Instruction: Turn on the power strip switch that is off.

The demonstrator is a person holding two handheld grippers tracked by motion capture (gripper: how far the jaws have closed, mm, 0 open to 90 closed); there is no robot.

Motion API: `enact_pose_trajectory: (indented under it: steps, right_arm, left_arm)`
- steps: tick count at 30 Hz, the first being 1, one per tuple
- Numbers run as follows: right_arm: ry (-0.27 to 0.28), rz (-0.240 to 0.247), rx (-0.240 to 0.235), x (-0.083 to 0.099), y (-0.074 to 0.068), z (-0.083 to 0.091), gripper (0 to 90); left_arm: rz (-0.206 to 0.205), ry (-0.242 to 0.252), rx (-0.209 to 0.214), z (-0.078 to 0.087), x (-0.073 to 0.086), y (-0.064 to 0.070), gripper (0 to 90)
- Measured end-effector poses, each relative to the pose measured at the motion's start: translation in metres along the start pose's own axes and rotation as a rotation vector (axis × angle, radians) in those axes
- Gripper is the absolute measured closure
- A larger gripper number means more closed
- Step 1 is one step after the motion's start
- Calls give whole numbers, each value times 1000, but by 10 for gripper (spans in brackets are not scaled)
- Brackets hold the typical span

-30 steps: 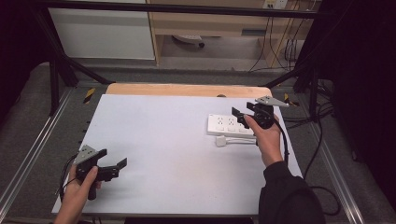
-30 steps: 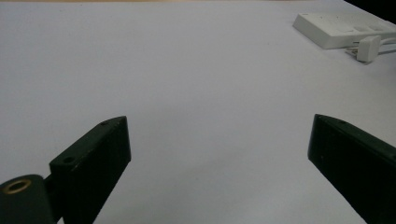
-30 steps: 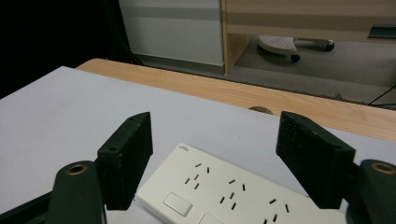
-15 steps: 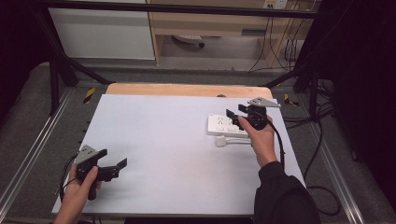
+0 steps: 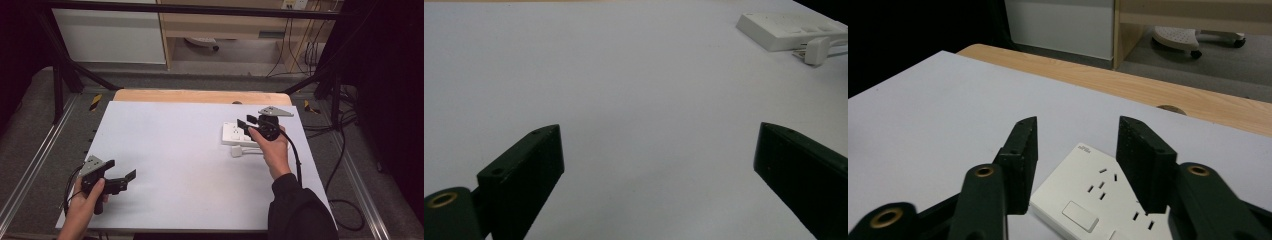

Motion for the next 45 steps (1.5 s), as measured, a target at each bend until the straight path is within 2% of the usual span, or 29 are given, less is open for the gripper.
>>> enact_pose_trajectory:
  steps: [5, 13, 23, 29, 30, 45]
  right_arm:
    - [-10, 3, -10, 2, -3, -3, 590]
    - [-23, 11, -14, 5, -5, -5, 625]
    - [-53, 22, -1, 14, -4, -12, 712]
    - [-50, 14, 22, 18, -1, -14, 762]
    - [-56, 2, 22, 23, 1, -15, 768]
    - [-91, 4, 23, 44, 1, -19, 796]
  left_arm:
    - [0, -2, 0, 0, 0, 0, 59]
    - [0, -2, 0, 0, 0, 0, 59]
    - [2, -1, -1, 0, 0, 0, 59]
    - [3, -1, 0, 0, 0, 0, 59]
    - [4, -1, 0, 0, 0, 0, 59]
    - [3, -10, -3, 0, 2, -1, 59]
Point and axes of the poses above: each handheld gripper's, and its own axes: z roughly backward along the jaws, x roughly out of its underside, y roughly to its right, the point moved 8 cm from there along -z, roughly forward along the jaws, and after that the axes turned 5 degrees about z, right-handed, at the moved point
